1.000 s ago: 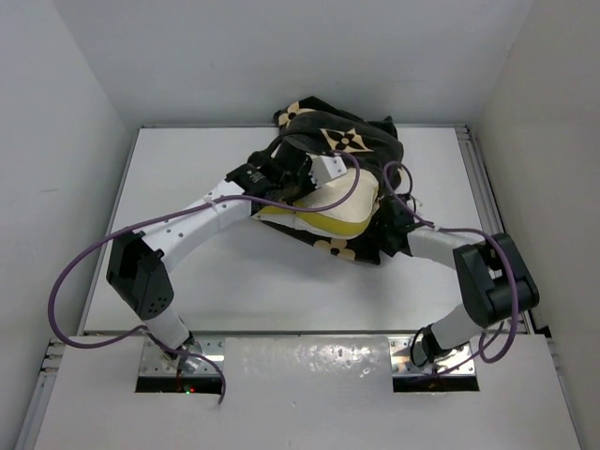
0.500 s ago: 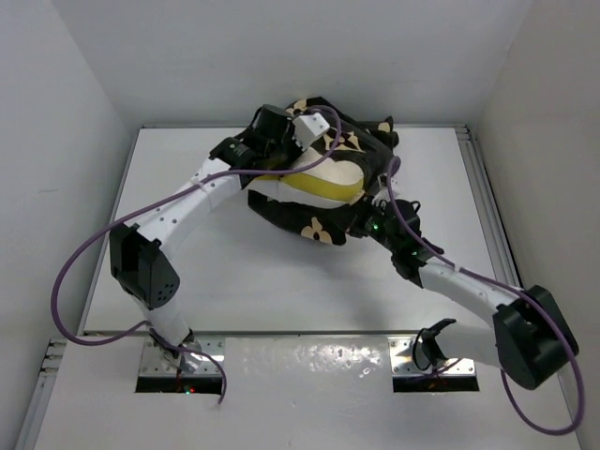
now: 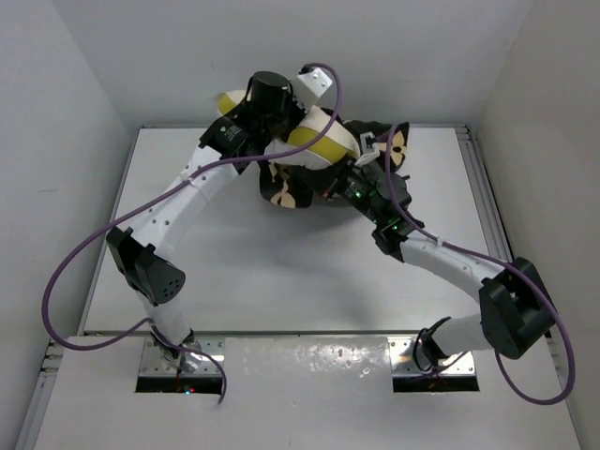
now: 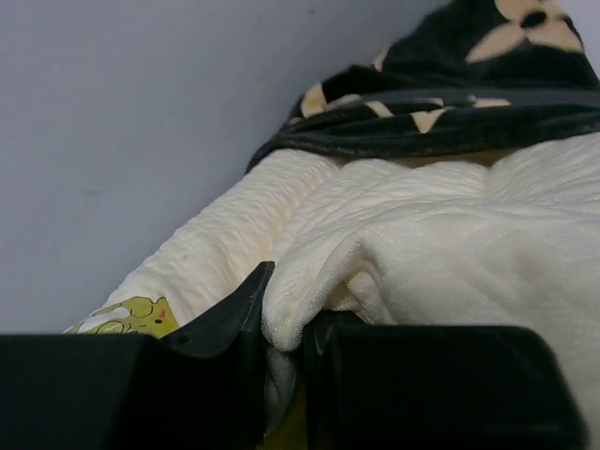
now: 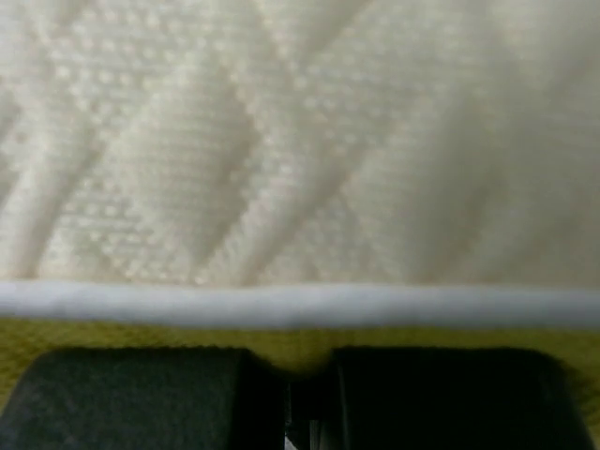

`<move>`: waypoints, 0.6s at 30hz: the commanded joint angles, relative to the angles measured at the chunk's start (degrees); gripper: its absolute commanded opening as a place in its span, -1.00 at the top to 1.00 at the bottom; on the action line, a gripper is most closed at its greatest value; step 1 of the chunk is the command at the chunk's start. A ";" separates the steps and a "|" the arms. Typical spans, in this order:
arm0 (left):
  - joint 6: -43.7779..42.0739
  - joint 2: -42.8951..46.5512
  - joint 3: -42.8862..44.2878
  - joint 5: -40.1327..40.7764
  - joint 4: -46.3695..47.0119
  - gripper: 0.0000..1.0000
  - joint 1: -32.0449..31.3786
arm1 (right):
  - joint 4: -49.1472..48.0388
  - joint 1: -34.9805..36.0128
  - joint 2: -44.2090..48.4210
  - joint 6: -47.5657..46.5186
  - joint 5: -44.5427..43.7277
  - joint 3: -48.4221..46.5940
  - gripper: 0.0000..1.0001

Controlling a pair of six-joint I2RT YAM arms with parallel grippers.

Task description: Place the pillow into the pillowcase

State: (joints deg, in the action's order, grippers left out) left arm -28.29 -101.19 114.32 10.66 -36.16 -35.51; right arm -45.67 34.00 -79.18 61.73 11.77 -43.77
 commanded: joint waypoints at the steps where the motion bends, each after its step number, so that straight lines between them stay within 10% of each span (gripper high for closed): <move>1: 0.97 -0.59 5.03 -2.66 5.23 1.00 -3.60 | -14.38 5.98 4.11 -0.10 9.31 -14.90 1.00; 5: -2.11 -0.51 6.44 1.46 4.96 1.00 -2.82 | 4.93 8.45 8.23 -9.69 10.12 -25.39 1.00; 18: -9.94 -1.64 -6.55 -0.81 4.07 1.00 -9.40 | 18.59 5.91 13.78 -9.00 3.09 -33.84 1.00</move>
State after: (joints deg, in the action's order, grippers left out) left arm -36.23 -99.00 114.85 12.82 -30.26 -41.54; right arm -15.03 39.83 -68.58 51.05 14.17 -71.42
